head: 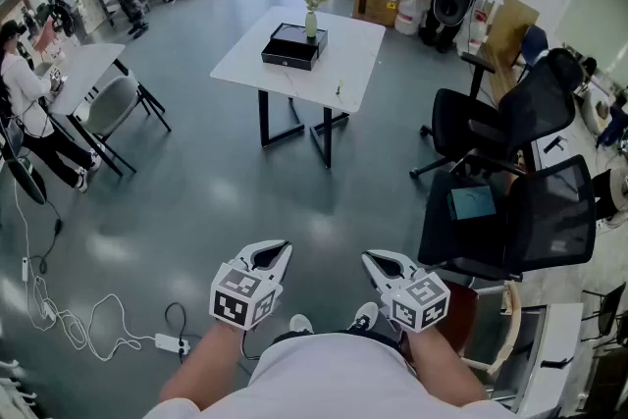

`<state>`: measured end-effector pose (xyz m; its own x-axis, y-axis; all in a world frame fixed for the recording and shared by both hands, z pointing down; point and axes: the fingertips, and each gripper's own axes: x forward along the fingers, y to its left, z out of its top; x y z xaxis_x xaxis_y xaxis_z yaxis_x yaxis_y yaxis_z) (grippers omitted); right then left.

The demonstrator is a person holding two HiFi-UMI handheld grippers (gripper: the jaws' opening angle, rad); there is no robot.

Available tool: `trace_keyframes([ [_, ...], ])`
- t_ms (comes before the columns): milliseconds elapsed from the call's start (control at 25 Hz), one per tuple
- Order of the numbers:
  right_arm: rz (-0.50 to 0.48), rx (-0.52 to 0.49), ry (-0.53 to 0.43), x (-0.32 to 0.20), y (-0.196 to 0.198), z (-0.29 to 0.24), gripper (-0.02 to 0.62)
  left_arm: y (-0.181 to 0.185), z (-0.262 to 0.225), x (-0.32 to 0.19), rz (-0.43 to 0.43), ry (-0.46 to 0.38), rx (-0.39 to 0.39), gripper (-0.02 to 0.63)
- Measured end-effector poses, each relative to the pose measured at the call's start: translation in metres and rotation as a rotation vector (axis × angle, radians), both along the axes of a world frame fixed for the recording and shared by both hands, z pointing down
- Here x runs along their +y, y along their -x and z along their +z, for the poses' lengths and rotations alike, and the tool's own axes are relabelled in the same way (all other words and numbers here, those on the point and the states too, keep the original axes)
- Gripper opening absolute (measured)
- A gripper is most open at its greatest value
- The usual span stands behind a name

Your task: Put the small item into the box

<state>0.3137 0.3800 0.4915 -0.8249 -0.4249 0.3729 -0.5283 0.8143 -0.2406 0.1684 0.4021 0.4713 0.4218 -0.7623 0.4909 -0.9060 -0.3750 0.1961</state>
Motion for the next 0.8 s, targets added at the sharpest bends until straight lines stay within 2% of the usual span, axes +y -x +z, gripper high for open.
trace_keyframes([
  [600, -0.007, 0.005, -0.010, 0.019, 0.018, 0.000, 0.015, 0.010, 0.005, 0.016, 0.025, 0.002, 0.003, 0.017],
  [800, -0.021, -0.015, -0.009, 0.035, 0.039, 0.002, 0.015, 0.016, 0.023, 0.033, 0.064, 0.058, -0.014, 0.017],
])
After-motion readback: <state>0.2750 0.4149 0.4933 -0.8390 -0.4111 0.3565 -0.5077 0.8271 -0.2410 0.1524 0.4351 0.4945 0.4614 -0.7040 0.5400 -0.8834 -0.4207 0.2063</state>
